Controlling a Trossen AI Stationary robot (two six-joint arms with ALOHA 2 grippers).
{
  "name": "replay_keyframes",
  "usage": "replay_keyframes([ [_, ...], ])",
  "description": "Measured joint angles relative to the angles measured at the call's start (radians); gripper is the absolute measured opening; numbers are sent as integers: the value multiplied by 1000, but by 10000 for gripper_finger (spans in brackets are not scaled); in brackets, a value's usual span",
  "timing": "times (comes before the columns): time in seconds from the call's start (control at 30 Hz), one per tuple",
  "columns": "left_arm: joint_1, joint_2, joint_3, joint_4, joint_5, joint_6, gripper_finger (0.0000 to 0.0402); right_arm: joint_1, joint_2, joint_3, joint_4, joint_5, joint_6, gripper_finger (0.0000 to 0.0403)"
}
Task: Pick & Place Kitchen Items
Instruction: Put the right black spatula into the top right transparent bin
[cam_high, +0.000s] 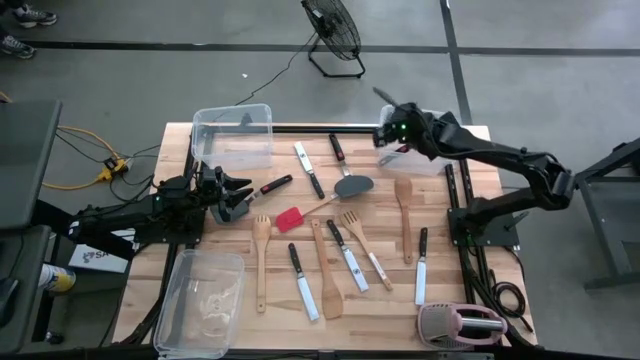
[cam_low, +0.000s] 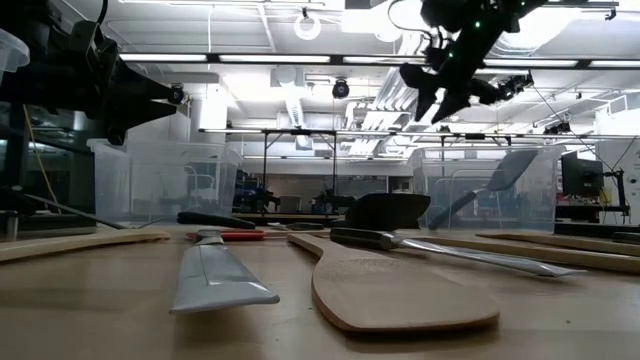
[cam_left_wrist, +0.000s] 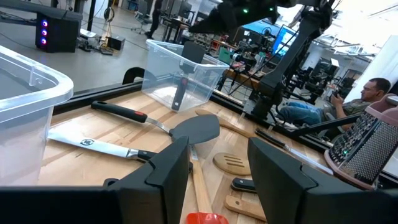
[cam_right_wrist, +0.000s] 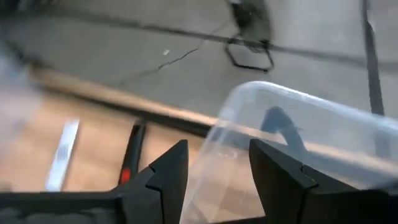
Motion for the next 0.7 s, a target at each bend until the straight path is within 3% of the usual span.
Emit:
replay_keyframes([
  [0.13,0,0,0,0,0,0,163,74,0,0,-3,-77,-351,162],
  [0.3,0,0,0,0,0,0,163,163,0,0,-9,-253,-709,162],
  [0.43,0,0,0,0,0,0,163,219,5,-18,3,-378,-769,162],
  [0.7,0,0,0,0,0,0,163,342,4,-152,89,-382,-774,199],
])
